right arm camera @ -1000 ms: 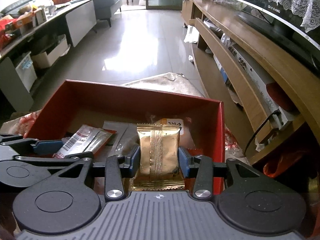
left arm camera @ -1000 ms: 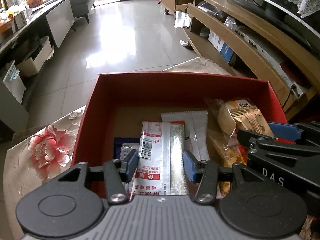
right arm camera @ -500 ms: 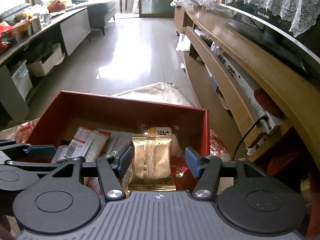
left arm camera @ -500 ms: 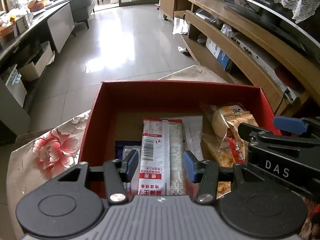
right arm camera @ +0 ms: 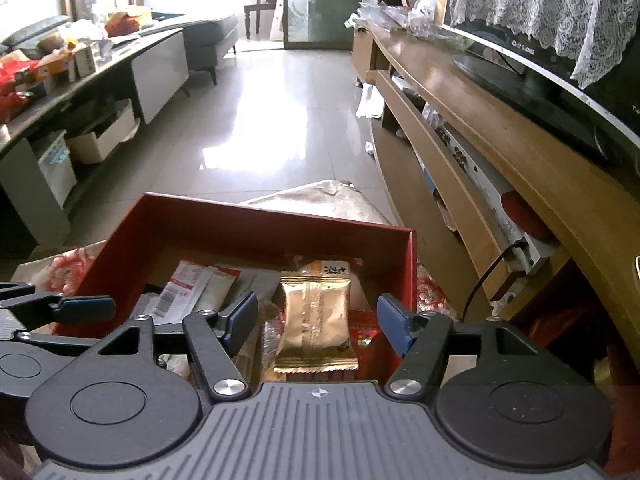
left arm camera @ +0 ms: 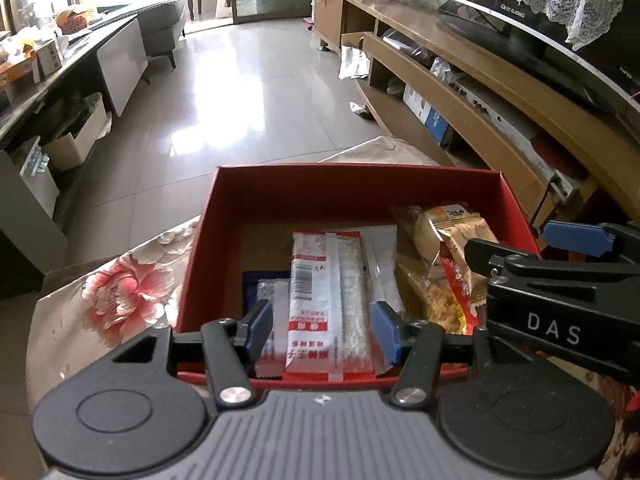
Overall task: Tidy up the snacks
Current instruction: 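Grasp the blue-and-white packet with the left tool while the right tool reaches for the white pouch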
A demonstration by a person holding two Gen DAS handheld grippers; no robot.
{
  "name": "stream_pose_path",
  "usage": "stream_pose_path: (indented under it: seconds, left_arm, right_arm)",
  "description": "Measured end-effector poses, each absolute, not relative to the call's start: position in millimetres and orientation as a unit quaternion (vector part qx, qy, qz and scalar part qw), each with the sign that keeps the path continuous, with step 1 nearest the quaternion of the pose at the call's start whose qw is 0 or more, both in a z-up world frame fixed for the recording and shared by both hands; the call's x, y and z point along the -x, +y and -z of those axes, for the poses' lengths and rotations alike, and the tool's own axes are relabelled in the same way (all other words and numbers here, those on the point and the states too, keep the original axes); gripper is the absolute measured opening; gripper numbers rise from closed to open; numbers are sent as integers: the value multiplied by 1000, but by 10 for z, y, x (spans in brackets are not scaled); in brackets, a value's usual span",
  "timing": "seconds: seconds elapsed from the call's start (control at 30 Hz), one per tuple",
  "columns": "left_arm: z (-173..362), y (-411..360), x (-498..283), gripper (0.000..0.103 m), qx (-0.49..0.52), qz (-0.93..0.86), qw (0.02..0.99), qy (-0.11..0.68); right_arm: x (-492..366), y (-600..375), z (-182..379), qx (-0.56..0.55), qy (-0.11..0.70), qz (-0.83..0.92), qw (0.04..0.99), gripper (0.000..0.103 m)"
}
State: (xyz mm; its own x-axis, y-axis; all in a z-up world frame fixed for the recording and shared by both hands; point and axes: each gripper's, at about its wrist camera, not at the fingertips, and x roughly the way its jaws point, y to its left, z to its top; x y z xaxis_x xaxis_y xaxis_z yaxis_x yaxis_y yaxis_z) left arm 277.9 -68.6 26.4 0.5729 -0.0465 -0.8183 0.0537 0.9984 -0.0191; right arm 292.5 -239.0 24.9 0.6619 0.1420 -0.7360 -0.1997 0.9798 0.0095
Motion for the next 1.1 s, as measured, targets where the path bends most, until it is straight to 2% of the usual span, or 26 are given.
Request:
stream_pose_path:
  seconds: [0.4, 0.77, 0.83, 0.97, 1.1]
  left_arm:
    - [-211, -281, -2366, 60, 21, 22, 873, 486]
    - [239, -90, -1983, 62, 52, 11, 833, 551]
    - [296, -91, -1996, 63, 55, 4, 830, 555]
    - [382, -101, -2047, 73, 50, -13, 830, 555]
    - [417, -80, -2092, 77, 53, -24, 829, 556]
  right_arm:
    - [-2638, -2322, -270, 51, 408, -106, 906, 76]
    - [-2308, -2108, -130, 63, 449, -153, 878, 79]
    - [-2286, -2080, -81, 60, 462, -157, 871, 79]
    - [-2278, -2071, -5, 52, 480, -162, 861, 80]
    - [-2315, -2092, 29, 46, 488, -160, 857, 80]
